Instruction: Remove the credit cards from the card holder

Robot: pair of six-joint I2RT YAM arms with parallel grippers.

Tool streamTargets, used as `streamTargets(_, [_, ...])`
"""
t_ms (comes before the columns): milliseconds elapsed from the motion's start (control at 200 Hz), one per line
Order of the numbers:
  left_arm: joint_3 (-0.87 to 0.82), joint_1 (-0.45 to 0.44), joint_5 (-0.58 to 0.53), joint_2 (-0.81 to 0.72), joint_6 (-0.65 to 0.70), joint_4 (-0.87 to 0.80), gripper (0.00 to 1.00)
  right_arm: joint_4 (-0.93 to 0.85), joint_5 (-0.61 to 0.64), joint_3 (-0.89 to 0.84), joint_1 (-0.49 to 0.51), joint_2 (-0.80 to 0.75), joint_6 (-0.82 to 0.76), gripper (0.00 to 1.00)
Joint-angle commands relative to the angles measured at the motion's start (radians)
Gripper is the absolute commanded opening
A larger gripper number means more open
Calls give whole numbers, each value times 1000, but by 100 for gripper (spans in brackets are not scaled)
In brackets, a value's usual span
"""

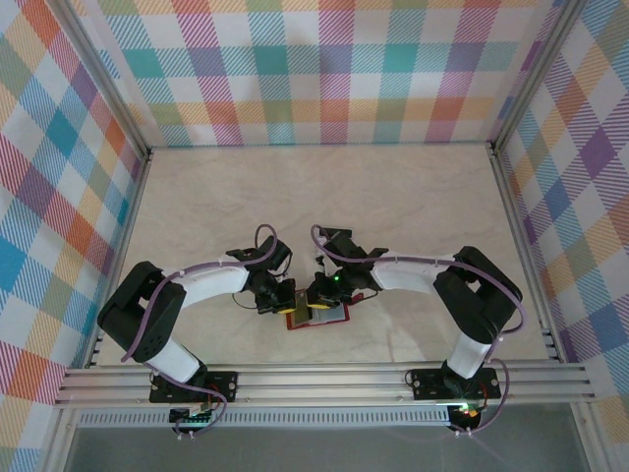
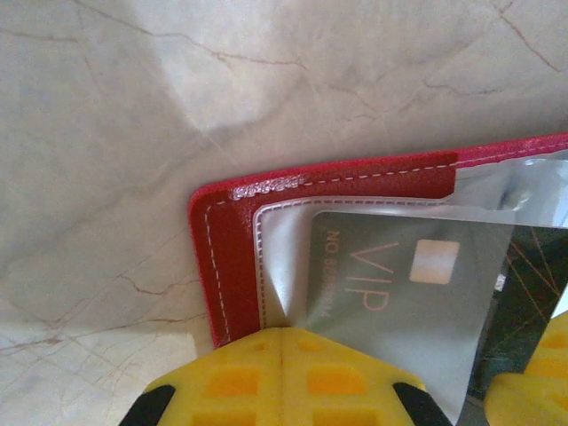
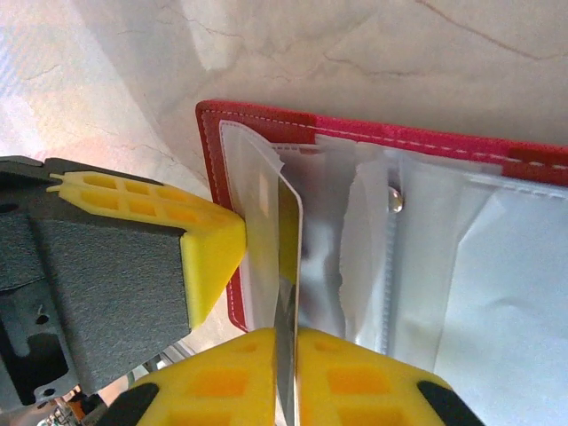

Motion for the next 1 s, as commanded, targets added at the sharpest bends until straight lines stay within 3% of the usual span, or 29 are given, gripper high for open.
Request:
streamTargets(0, [-14, -20, -50, 41, 10, -42, 0, -8, 8, -9, -5, -24, 2, 12])
streamTargets(625, [-9, -17, -141, -42, 38, -116, 0, -265, 161, 18, -37, -148, -141, 5])
streamTargets(995, [27, -8, -206, -142, 56, -157, 2, -330, 243, 43, -39, -288, -399, 4])
